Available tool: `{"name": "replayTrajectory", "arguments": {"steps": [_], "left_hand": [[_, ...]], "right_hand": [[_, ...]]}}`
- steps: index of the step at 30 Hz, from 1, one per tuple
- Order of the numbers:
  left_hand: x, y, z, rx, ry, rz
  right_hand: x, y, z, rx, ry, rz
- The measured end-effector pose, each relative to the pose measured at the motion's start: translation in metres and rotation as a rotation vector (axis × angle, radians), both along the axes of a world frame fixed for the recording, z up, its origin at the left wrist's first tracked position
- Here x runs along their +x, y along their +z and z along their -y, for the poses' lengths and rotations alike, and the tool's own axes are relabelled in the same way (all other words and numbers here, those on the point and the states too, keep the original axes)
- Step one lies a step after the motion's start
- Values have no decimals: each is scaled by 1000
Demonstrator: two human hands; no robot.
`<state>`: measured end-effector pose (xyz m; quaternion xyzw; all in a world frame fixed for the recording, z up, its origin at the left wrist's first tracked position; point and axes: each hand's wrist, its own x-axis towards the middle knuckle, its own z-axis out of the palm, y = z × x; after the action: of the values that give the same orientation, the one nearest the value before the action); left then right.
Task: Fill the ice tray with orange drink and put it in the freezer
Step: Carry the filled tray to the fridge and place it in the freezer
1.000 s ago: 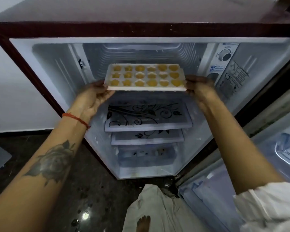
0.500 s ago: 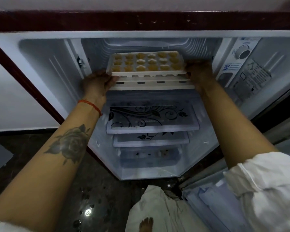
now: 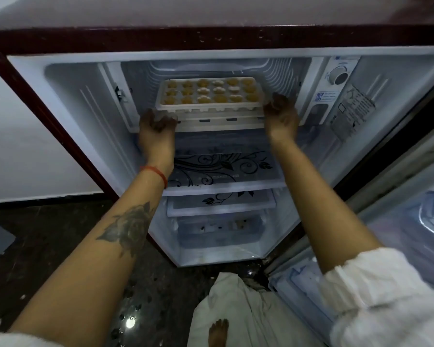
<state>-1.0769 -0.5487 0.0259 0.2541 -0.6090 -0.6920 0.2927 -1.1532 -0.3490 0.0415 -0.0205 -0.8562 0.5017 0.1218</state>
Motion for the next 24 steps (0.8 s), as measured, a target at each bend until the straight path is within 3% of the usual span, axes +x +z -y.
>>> {"name": "replayTrajectory", "arguments": {"steps": [1,5,8,12,14,19,21,24], "left_hand": [[15,-7,-10,-42,-37,-13],[87,-49,-59,-534,-206,121],[135,-75,-104,-663,-452,183],[187,-94,-167,-812,-935,394],[208,-94,-202,-903,-1043,375],[249,-63,-304,-1209,-1065,103],[264,-43,-345,-1254,-1042,-20],[283,-17,-397,-1277,-1003,-143]], "right_hand": [[21,-6,-3,-13,20,-41],[117,-43,-30,-16,155,-52],[183,-66,-67,116,275,-28],[255,-85,-140,392,463,261],[289,-89,-185,517,472,357],[373,-62,-294,612,185,340],[404,-40,-329,576,22,201],[439,-8,-373,600,-285,-178]]}}
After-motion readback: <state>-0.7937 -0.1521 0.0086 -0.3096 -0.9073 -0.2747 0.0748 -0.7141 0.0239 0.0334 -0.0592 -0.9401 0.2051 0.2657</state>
